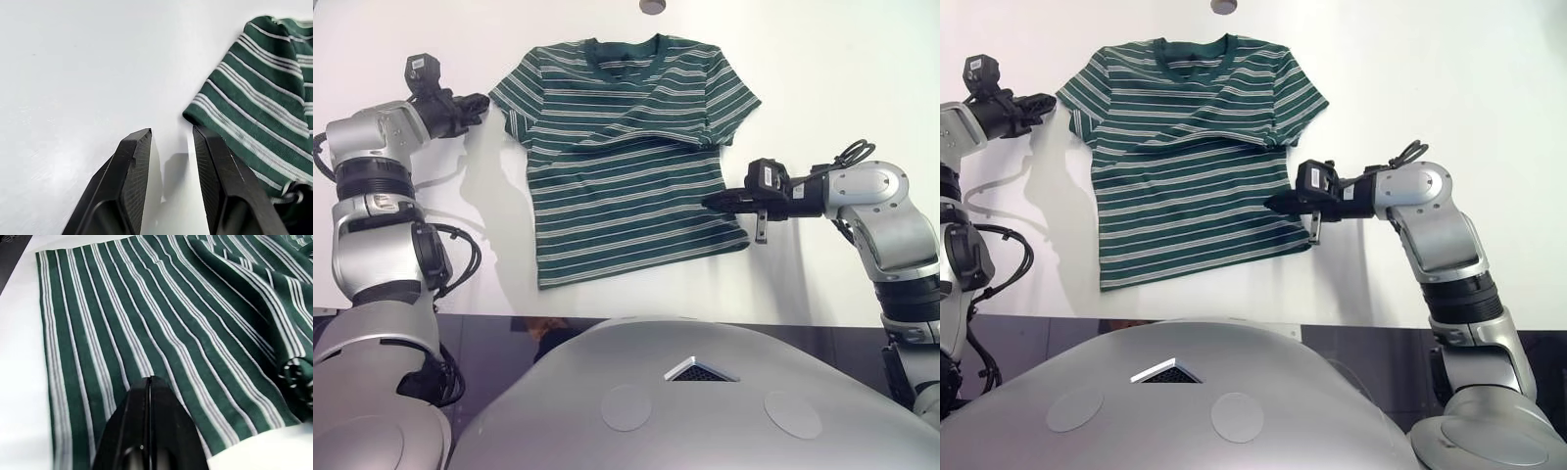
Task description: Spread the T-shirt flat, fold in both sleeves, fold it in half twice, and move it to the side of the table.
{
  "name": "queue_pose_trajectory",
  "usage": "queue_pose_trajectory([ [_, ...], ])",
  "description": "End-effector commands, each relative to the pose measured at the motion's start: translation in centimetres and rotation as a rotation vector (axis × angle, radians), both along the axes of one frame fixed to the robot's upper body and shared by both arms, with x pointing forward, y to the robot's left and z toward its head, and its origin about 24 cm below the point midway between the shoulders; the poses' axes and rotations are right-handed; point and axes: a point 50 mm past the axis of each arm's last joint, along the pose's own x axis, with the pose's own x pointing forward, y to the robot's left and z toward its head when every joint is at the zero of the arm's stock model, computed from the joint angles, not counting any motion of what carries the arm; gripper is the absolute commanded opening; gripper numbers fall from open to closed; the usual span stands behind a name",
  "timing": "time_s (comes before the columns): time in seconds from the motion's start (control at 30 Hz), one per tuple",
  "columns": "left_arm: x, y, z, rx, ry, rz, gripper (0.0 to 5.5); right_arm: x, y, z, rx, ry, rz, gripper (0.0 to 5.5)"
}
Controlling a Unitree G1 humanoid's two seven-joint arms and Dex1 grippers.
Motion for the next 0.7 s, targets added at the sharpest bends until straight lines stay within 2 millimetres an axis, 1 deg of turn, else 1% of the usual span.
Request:
queue_pose_trajectory([
  [0.03,-0.1,-1.1,-1.6,-0.044,0.067,-0.012,1.36,-0.8,0.2,0.6,-0.047,0.026,0.064,0.00],
  [0.1,-0.1,-1.6,-1.9,-0.068,0.077,-0.039,0.97,-2.0,-0.7,-1.5,-0.200,0.066,0.107,0.00],
  [0.13,-0.1,-1.8,-2.0,-0.074,0.080,-0.049,0.85,-2.7,-1.1,-2.3,-0.262,0.093,0.137,0.00],
  [0.17,-0.1,-1.8,-2.0,-0.077,0.081,-0.052,0.68,-3.2,-1.3,-2.8,-0.293,0.112,0.161,0.00],
  [0.2,0.0,-1.9,-2.1,-0.080,0.076,-0.053,0.46,-3.7,-1.3,-3.0,-0.306,0.129,0.181,0.00],
  [0.3,0.5,-2.3,-1.7,-0.092,0.028,-0.056,0.04,-4.7,-1.4,-3.1,-0.316,0.176,0.236,0.00],
  [0.4,1.3,-2.8,-0.4,-0.136,-0.044,-0.078,0.04,-5.5,-1.2,-2.9,-0.289,0.208,0.267,0.00],
  [0.5,2.3,-4.5,1.4,-0.223,-0.097,-0.148,0.04,-4.8,-0.5,-1.8,-0.195,0.191,0.222,0.00],
  [0.63,2.8,-8.3,3.2,-0.356,-0.135,-0.251,0.04,-2.4,-1.1,-0.8,-0.162,0.121,0.113,0.00],
  [0.7,2.8,-9.6,3.3,-0.373,-0.133,-0.268,0.04,-1.8,-1.3,-0.5,-0.158,0.106,0.094,0.00],
])
